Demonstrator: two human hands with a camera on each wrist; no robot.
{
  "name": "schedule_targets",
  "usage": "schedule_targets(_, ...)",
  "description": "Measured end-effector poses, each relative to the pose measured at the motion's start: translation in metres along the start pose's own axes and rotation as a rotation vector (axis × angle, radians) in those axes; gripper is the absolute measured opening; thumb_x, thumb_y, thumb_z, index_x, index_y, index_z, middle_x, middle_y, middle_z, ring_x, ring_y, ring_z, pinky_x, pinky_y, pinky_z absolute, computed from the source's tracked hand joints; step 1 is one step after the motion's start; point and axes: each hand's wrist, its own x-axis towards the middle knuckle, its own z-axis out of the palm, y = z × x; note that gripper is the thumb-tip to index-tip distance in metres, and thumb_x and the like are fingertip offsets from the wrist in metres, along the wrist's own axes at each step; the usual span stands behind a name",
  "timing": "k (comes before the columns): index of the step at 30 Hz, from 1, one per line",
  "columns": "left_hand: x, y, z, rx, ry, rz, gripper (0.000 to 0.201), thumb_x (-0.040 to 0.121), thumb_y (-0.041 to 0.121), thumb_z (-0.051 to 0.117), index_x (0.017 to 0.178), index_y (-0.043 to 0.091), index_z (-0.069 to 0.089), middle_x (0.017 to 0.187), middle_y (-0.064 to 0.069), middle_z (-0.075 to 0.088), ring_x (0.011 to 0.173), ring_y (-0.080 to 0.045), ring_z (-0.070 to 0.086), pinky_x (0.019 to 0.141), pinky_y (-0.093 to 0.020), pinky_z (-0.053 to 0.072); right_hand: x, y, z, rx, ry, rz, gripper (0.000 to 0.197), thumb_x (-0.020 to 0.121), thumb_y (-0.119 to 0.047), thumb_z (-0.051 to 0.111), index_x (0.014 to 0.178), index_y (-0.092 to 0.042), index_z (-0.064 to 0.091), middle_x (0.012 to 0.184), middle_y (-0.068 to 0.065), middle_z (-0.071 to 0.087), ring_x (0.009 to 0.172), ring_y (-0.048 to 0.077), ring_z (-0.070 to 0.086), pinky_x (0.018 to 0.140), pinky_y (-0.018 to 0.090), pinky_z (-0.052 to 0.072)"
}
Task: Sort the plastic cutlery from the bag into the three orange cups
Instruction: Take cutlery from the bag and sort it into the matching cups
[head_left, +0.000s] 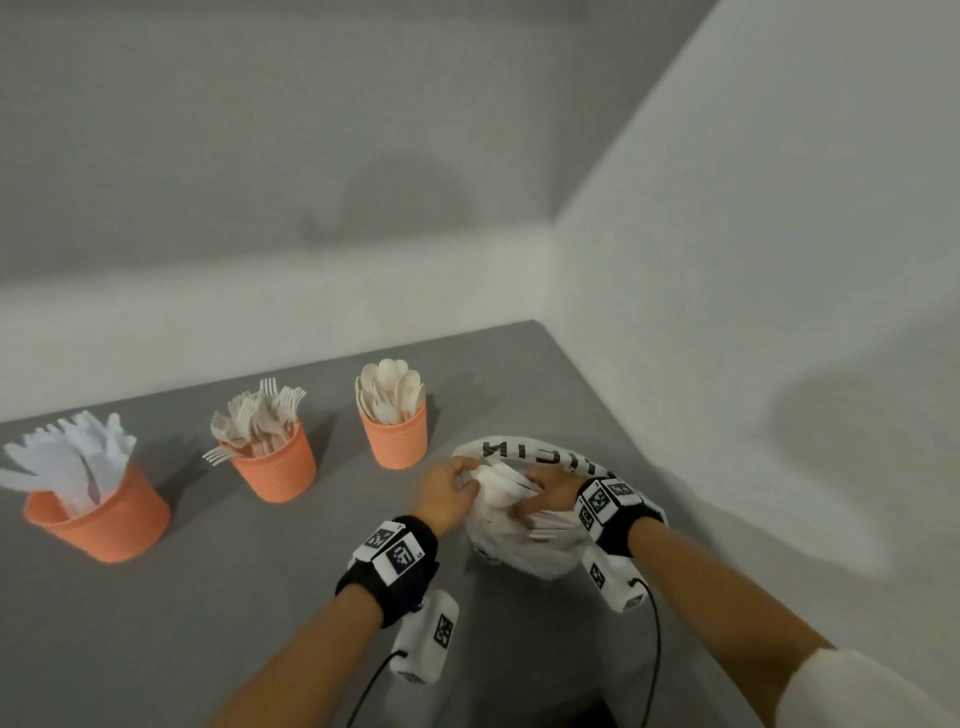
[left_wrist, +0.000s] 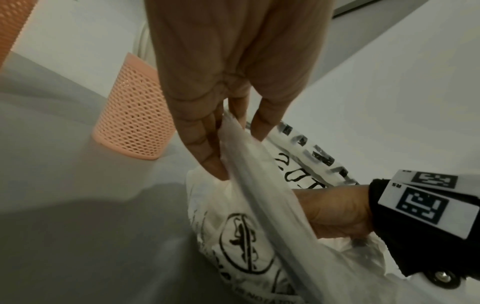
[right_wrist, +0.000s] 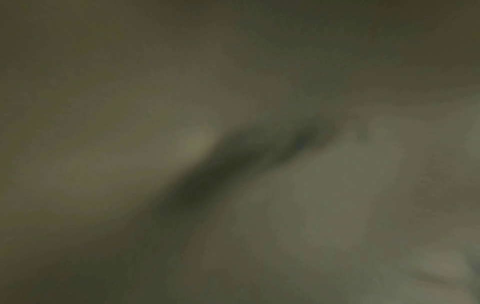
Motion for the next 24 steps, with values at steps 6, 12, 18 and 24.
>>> schedule_targets(6, 0.001, 0.007, -0.001, 0.037, 0.043, 0.004, 0.032, 0.092, 0.003, 0.048, 0.124, -0.001, 0.053, 0.130, -0.015, 0.055, 0.118, -0.028, 0.052, 0.098, -0.032, 0.042, 0.008, 0.007, 0.001, 0.039, -0.061, 0.120, 0.056, 0.079, -0.043, 0.067, 0.126, -0.015, 0.052, 0.128, 0.003, 0.055, 0.120, 0.023, 0.050, 0.098, 0.031, 0.037)
schedule_targets(12, 0.002, 0.011, 0.000, 0.102, 0.034, 0.000, 0.036, 0.092, 0.008, 0.049, 0.128, 0.001, 0.050, 0.133, -0.015, 0.052, 0.122, -0.029, 0.049, 0.099, -0.042, 0.044, 0.012, 0.015, 0.000, 0.078, -0.156, 0.181, 0.059, 0.078, -0.044, 0.067, 0.126, -0.014, 0.054, 0.129, 0.004, 0.055, 0.122, 0.025, 0.049, 0.105, 0.037, 0.038)
schedule_targets(18, 0.009, 0.017, -0.003, 0.235, 0.073, -0.016, 0.043, 0.090, 0.005, 0.050, 0.133, 0.003, 0.046, 0.137, -0.013, 0.050, 0.123, -0.028, 0.049, 0.102, -0.034, 0.041, 0.009, 0.016, -0.008, 0.098, -0.093, 0.142, 0.056, 0.079, -0.031, 0.067, 0.130, -0.017, 0.049, 0.133, 0.006, 0.051, 0.119, 0.023, 0.048, 0.094, 0.030, 0.039)
schedule_targets(24, 0.016, 0.026, -0.001, 0.258, 0.070, -0.051, 0.046, 0.090, 0.007, 0.052, 0.135, 0.002, 0.042, 0.138, -0.014, 0.048, 0.125, -0.028, 0.047, 0.103, -0.031, 0.038, 0.002, 0.012, -0.013, 0.020, -0.013, -0.026, 0.040, 0.086, -0.025, 0.060, 0.123, -0.011, 0.054, 0.124, 0.011, 0.058, 0.107, 0.025, 0.055, 0.089, 0.027, 0.039)
